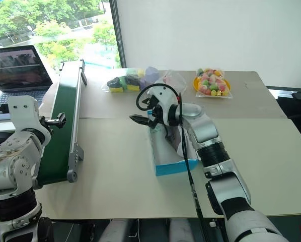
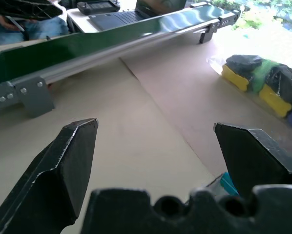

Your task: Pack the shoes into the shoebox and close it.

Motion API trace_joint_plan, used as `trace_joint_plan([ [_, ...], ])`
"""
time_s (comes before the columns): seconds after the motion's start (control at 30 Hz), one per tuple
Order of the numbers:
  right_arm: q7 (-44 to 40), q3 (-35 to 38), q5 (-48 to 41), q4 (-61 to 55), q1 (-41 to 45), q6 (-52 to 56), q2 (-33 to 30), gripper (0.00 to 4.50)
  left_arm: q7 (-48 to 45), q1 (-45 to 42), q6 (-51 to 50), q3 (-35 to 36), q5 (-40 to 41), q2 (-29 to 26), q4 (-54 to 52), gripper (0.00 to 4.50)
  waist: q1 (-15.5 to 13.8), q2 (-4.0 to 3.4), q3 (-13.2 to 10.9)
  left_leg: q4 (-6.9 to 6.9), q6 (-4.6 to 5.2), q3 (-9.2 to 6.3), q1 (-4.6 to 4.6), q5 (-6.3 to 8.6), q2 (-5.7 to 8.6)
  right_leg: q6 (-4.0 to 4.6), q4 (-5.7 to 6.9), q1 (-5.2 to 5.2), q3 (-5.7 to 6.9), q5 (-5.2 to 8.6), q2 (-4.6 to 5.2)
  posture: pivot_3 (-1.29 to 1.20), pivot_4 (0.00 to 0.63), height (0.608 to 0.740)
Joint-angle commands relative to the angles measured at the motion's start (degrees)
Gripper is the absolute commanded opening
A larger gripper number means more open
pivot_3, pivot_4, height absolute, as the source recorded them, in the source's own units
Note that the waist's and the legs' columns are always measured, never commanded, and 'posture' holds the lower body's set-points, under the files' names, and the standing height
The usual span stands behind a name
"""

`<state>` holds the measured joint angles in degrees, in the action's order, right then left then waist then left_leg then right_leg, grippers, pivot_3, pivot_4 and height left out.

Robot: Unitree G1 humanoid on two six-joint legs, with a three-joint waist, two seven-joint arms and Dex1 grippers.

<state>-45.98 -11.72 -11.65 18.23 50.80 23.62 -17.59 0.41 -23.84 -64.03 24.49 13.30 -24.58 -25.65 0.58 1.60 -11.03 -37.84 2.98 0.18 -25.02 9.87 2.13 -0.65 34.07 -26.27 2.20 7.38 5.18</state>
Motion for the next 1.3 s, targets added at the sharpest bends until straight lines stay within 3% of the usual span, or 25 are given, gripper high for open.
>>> trace_joint_plan([
  [0.03, 1.5, 3.2, 0.2, -0.3, 1.4, -2.4, -0.3, 4.5, -0.2, -0.3, 3.5, 1.0, -0.8, -0.3, 0.8, 4.46, 0.0, 0.0, 0.0, 0.0, 0.0, 0.0, 0.0, 0.0, 0.0, 0.01, 0.0, 0.0, 0.0, 0.0, 0.0, 0.0, 0.15, 0.738],
  [0.67, 3.2, 4.3, 0.6, 0.7, 1.6, -1.3, 0.6, 4.5, -1.4, -2.1, 9.7, -3.7, -2.6, -1.6, 6.4, 4.46, 0.1, 0.0, 0.0, 0.0, 0.0, 0.01, 0.01, 0.0, -0.04, 0.01, 0.0, 0.0, 0.02, -0.01, -0.01, 0.0, 0.15, 0.738],
  [1.1, 4.0, 5.5, -0.6, 0.1, 2.2, 1.3, 3.7, 4.5, -1.8, -1.7, 13.1, -3.7, -3.3, -1.6, 10.2, 4.46, 0.1, 0.0, 0.0, 0.01, 0.0, 0.01, 0.01, 0.0, -0.04, 0.01, 0.0, -0.01, 0.02, -0.01, -0.01, 0.0, 0.15, 0.738],
  [1.3, 3.6, 5.3, -2.1, -2.9, 0.5, 3.3, 4.9, 4.5, -3.2, 2.3, 21.2, -0.6, -2.8, -1.4, 13.4, 4.46, 0.2, 0.0, 0.0, 0.03, -0.01, 0.0, 0.01, 0.01, -0.04, 0.02, 0.0, -0.03, 0.02, -0.01, 0.01, 0.0, 0.15, 0.738],
])
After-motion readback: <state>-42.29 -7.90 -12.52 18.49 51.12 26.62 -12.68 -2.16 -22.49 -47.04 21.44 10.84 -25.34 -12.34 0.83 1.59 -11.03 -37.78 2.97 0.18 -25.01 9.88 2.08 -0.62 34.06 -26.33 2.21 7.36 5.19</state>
